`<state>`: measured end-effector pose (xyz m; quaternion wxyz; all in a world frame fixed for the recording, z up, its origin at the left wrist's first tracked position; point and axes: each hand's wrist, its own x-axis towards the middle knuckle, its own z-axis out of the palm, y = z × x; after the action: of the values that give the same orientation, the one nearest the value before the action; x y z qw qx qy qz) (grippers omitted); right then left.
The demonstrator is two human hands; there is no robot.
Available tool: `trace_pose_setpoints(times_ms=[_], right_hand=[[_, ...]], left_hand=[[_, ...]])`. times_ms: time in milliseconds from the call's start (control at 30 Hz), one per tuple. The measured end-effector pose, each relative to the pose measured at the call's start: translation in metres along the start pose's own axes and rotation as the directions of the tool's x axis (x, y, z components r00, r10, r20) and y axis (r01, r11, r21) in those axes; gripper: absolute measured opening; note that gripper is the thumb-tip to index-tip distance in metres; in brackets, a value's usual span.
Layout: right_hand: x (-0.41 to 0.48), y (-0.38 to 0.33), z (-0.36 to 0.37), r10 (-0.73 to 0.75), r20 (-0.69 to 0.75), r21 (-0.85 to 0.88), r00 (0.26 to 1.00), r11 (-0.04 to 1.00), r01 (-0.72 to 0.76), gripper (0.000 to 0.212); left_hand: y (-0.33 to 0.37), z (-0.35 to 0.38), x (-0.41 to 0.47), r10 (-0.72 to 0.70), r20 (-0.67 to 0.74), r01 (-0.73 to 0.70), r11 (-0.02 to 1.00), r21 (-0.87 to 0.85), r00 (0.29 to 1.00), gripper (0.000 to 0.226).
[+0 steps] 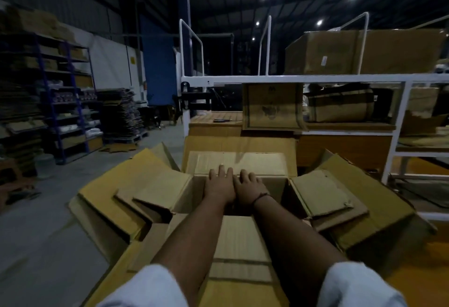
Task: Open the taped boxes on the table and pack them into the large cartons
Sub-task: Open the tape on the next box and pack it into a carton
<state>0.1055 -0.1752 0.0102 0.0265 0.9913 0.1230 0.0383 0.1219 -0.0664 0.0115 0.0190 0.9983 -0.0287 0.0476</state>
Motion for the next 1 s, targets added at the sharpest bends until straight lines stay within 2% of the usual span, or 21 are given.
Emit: trace_pose_setpoints(times_ms=[100, 233, 467, 633, 800, 867, 1000], right_hand=[[0.017, 0.008, 0.002, -0.051, -0.048, -0.042, 0.998, 0.998, 0.049, 0.086], [0.026, 0.016, 0.003, -0.039, 0.001, 0.047, 0.999, 0.998, 0.039, 0.090], [0.017, 0.048, 0.001, 0.175, 0.020, 0.126, 0.984, 0.976, -0.176, 0.111], [0.001, 0.060, 0.002, 0.246, 0.015, 0.106, 0.969, 0.963, -0.246, 0.112], [-0.012, 0.059, 0.000, 0.186, -0.014, 0.143, 0.982, 0.973, -0.182, 0.101], [-0.022, 0.062, -0.001, 0.239, -0.002, 0.144, 0.971, 0.961, -0.236, 0.100], [-0.047, 0.060, 0.000, 0.440, -0.010, 0.072, 0.898, 0.896, -0.438, 0.105]], left_hand=[[-0.002, 0.010, 0.011, 0.015, -0.026, -0.016, 1.000, -0.011, 1.000, 0.080], [-0.002, 0.008, 0.008, 0.002, -0.009, -0.002, 0.997, -0.077, 1.000, 0.093], [-0.004, 0.004, -0.008, -0.011, 0.008, 0.011, 0.999, -0.049, 1.000, 0.096], [-0.004, 0.006, -0.017, -0.016, 0.013, 0.017, 0.996, -0.085, 1.000, 0.097], [-0.003, 0.005, -0.019, -0.021, 0.023, 0.024, 0.995, -0.099, 0.999, 0.096], [-0.004, 0.005, -0.019, -0.016, 0.027, 0.018, 0.995, -0.101, 1.000, 0.096], [-0.004, 0.005, -0.022, -0.033, 0.025, 0.036, 0.992, -0.119, 0.999, 0.098]])
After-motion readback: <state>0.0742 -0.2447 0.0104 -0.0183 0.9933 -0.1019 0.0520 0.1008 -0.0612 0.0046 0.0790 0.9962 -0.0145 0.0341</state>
